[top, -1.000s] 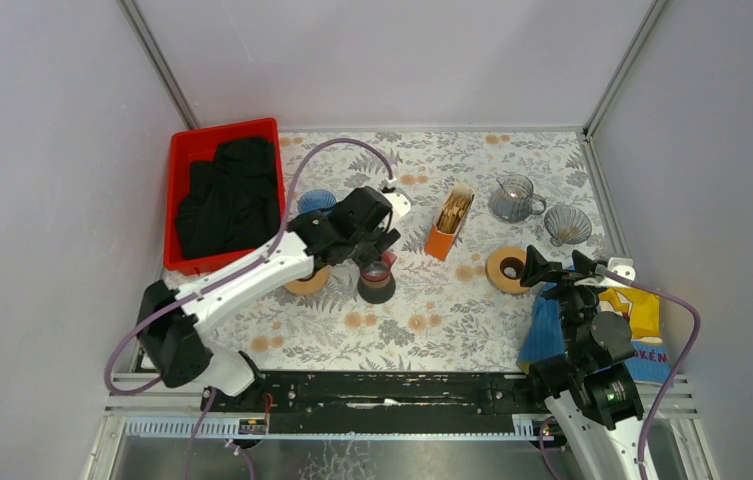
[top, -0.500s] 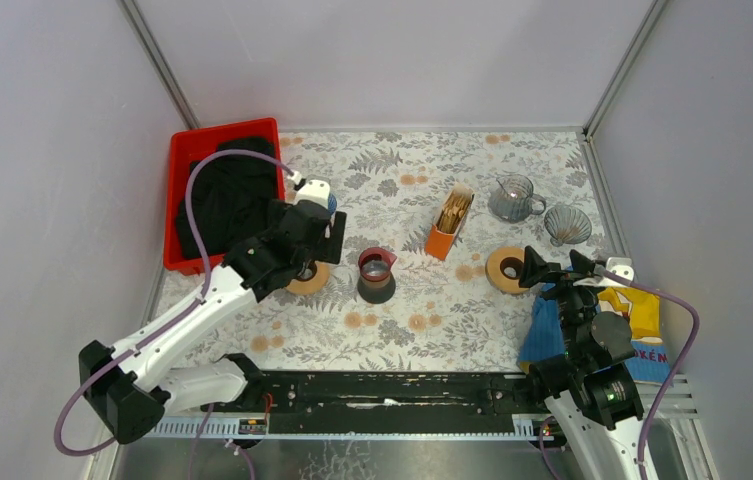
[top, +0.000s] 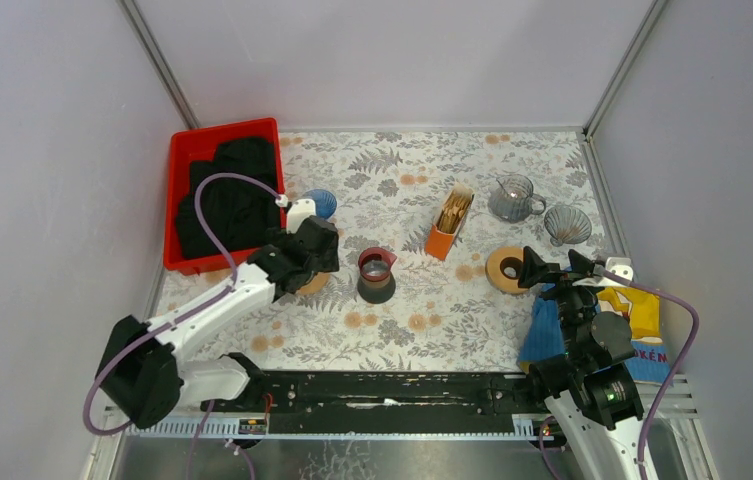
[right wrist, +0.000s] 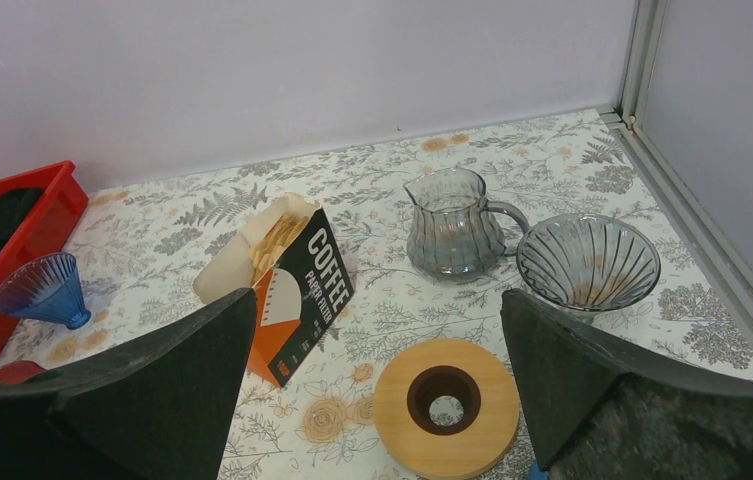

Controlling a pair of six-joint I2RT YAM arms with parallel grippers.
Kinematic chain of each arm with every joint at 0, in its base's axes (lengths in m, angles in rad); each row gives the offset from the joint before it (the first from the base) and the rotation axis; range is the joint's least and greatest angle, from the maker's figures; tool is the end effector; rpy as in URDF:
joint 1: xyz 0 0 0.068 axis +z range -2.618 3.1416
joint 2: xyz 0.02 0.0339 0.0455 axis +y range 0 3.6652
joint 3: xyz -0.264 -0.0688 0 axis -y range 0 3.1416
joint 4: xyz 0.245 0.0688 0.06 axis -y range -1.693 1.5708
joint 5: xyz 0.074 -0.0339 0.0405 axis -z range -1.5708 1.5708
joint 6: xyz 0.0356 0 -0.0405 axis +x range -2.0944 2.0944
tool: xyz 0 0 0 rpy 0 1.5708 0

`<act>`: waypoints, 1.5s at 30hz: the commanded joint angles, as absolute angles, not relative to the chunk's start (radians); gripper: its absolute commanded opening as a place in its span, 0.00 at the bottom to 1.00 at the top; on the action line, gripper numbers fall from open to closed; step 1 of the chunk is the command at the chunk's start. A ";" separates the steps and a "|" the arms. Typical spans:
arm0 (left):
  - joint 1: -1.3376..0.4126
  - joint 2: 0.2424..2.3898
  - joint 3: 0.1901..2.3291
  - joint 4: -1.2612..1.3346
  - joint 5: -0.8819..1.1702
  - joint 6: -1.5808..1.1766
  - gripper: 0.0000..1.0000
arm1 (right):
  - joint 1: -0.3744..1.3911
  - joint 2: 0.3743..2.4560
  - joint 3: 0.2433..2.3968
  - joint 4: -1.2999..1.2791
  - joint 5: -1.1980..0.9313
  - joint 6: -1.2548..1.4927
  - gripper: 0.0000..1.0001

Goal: Place the coffee filter in the dripper

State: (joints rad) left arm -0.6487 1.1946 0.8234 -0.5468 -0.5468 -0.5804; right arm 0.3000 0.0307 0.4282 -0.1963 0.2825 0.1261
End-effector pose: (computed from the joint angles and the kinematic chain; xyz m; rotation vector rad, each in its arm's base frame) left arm 0.1996 -0.1281 0.2431 -0.1401 2.3137 0.0783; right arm 0.0648 0.0097 0.2934 0.1177 1.3745 0.1630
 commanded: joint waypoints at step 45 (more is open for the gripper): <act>-0.543 1.492 0.757 -0.264 -0.394 -0.629 0.37 | 0.299 0.011 0.432 -0.145 0.269 0.127 0.99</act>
